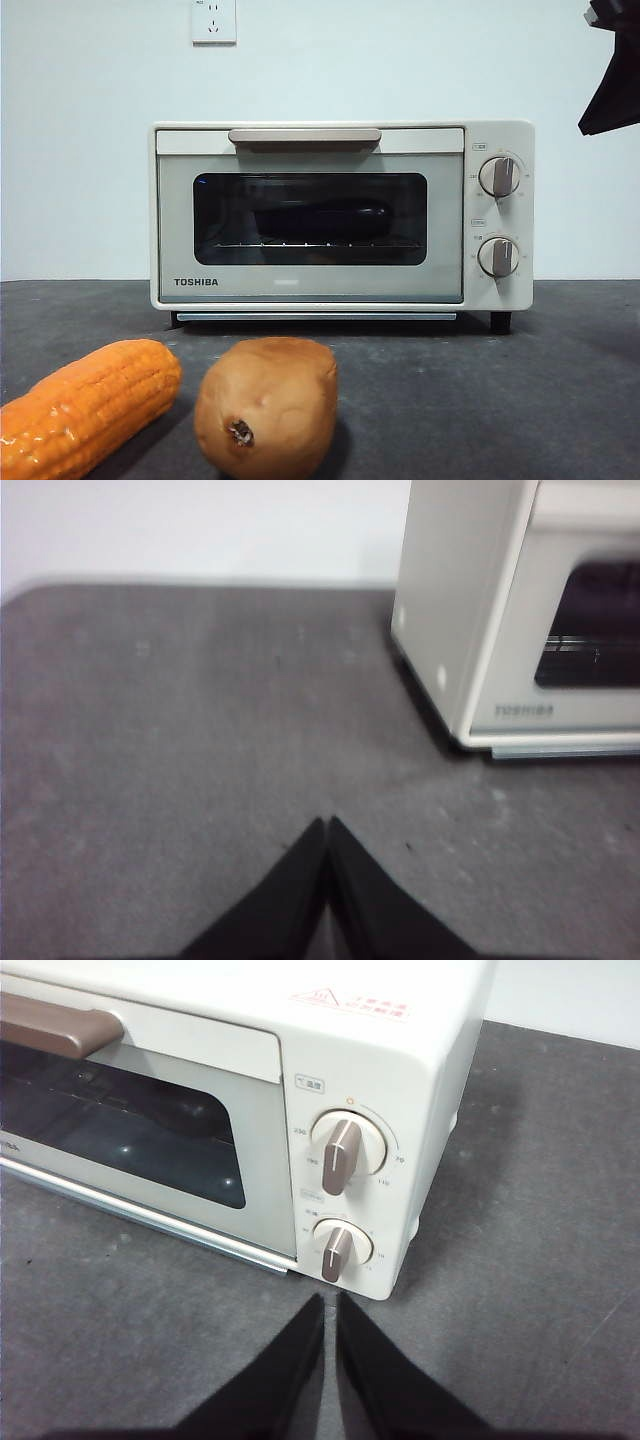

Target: Take the eggplant from the table,put the eggplant in the oven

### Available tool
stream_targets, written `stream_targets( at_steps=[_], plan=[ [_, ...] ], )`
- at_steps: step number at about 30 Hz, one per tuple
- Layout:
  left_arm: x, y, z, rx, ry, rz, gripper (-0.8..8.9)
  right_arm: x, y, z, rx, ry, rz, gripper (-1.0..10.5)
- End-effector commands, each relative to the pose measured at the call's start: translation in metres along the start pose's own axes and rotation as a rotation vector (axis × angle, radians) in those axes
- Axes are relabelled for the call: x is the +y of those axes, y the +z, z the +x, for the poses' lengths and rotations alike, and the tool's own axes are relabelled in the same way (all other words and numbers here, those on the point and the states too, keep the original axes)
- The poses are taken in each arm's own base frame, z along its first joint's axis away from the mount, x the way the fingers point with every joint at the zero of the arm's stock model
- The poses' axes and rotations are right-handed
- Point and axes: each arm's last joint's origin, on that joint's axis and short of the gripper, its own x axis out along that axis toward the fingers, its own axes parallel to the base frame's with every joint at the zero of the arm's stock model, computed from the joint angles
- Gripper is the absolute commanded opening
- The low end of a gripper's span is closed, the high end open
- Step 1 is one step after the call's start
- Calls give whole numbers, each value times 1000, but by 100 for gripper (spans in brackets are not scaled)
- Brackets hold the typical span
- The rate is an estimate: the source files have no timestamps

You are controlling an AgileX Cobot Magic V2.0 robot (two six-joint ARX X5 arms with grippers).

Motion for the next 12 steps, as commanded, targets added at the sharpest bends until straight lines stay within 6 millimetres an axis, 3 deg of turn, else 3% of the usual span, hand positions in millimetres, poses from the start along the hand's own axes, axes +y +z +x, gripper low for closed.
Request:
stream_targets(
  at_steps=[1, 12],
  plan=[
    [0, -10, 2, 36, 1, 14, 4, 0, 3, 0, -13, -1, 9, 5],
    [0, -9, 2, 31, 1, 14, 4, 0, 3, 0, -12, -1, 9, 5]
  ],
)
